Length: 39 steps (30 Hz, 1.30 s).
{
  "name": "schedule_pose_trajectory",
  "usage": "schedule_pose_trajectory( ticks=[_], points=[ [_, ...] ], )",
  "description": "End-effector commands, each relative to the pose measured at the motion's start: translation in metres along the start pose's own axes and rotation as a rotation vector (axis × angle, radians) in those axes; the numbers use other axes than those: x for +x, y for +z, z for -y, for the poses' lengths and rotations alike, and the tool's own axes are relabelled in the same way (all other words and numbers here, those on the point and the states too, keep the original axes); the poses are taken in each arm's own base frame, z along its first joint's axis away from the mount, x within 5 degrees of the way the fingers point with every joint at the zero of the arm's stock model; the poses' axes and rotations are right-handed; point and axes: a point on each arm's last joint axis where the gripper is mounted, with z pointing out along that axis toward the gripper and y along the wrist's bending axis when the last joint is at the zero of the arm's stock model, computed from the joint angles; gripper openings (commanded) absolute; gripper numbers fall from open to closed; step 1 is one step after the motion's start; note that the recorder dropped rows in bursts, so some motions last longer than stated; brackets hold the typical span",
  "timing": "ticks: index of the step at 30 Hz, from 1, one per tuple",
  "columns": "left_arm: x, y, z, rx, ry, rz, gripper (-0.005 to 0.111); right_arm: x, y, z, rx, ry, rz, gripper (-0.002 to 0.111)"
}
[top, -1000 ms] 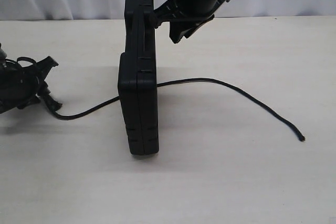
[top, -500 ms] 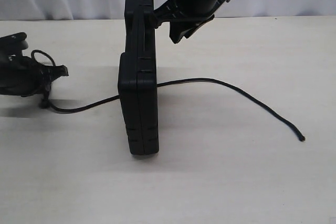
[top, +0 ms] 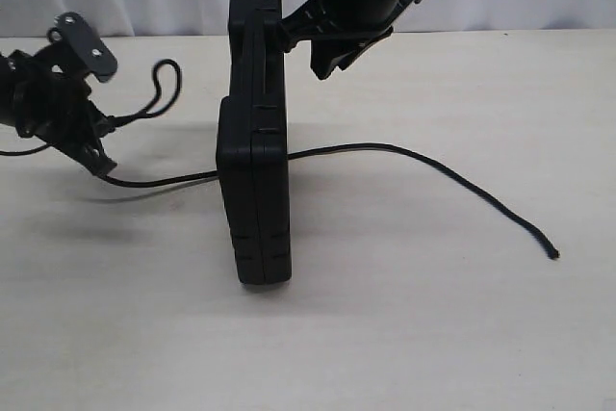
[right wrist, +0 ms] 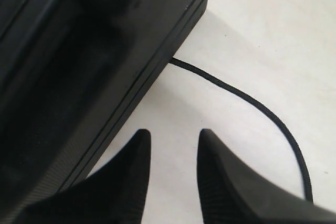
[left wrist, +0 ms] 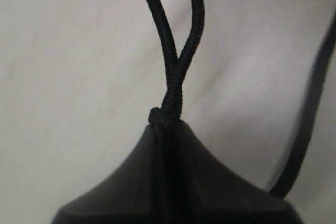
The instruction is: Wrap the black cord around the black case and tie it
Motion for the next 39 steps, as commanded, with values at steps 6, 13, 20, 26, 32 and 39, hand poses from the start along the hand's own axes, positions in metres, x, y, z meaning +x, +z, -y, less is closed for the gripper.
schedule_pose_trajectory(
  ticks=[6,13,20,26,32,39],
  points=[
    [-0.029,-0.024,0.005,-0.074,0.219,0.097,0.000,0.001,-0.003,0.001,0.002,-0.004,0.003,0.030],
    [-0.035,-0.049,0.015,0.033,0.273,0.135,0.000,0.001,-0.003,0.003,0.026,0.014,0.001,0.030],
    [-0.044,-0.086,0.017,0.034,0.339,0.198,0.000,0.001,-0.003,0.004,0.035,0.021,0.000,0.030],
    [-0.044,-0.099,0.024,0.099,0.365,0.208,0.000,0.001,-0.003,0.004,0.029,0.035,0.001,0.030],
    [-0.040,-0.100,0.029,0.153,0.413,0.180,0.000,0.001,-0.003,0.003,0.026,0.046,-0.001,0.030],
    [-0.042,-0.114,0.021,0.037,0.488,0.177,0.000,0.001,-0.003,0.002,0.020,0.048,-0.001,0.030]
  ],
)
